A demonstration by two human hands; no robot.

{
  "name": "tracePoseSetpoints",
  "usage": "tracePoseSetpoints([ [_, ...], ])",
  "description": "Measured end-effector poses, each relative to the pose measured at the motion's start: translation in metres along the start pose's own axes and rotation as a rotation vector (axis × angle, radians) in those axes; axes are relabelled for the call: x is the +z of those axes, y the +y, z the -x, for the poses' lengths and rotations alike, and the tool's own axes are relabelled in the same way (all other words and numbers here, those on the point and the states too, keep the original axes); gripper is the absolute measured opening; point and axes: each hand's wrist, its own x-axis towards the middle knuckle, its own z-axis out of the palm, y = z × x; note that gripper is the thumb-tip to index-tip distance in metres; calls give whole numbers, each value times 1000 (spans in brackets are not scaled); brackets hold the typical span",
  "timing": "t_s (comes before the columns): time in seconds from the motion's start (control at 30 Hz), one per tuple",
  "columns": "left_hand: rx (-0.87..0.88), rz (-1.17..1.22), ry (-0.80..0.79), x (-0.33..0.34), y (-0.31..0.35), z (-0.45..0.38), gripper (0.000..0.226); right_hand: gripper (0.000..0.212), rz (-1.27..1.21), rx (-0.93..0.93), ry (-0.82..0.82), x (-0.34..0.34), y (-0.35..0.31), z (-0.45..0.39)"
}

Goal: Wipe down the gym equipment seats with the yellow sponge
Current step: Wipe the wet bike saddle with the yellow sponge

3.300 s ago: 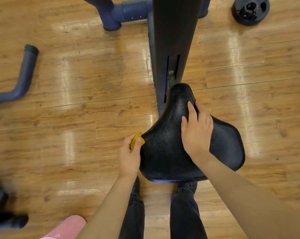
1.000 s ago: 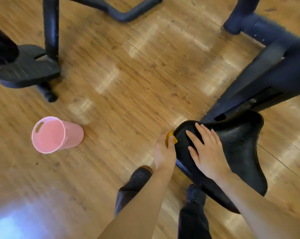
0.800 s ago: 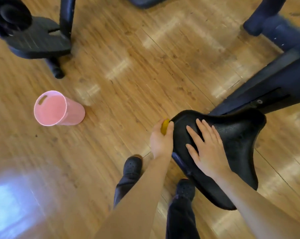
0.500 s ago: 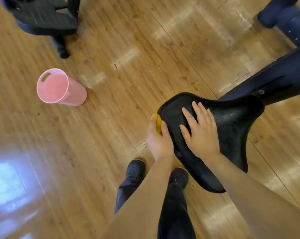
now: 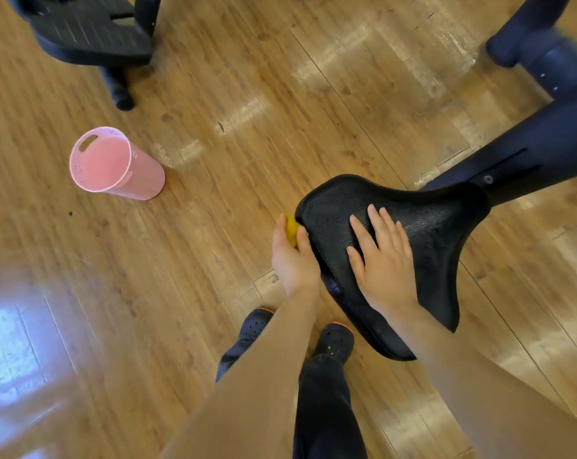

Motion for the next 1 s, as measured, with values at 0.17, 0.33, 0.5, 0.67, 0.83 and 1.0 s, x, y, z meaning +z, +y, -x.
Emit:
tracePoseSetpoints([
  [0.17,34,-74,-37,8,-18,5,48,50,7,26,0,1,-4,2],
  [0.33,54,-83,-48,-9,-22,33,42,49,-18,57,-16,0,-8,3],
  [0.5,191,-194,-85,-25,-2,34,37,45,-37,89,-61,-14,-9,5],
  [0.67,458,-331,-169,-15,34,24,40,46,-32,298,16,-31,-9,12],
  [0.83,651,-549,-316,12,53,12,43,45,-64,400,103,-33,3,14],
  [1.0,838,-926,-370,22,31,6,62,45,-65,415,119,-31,13,21],
])
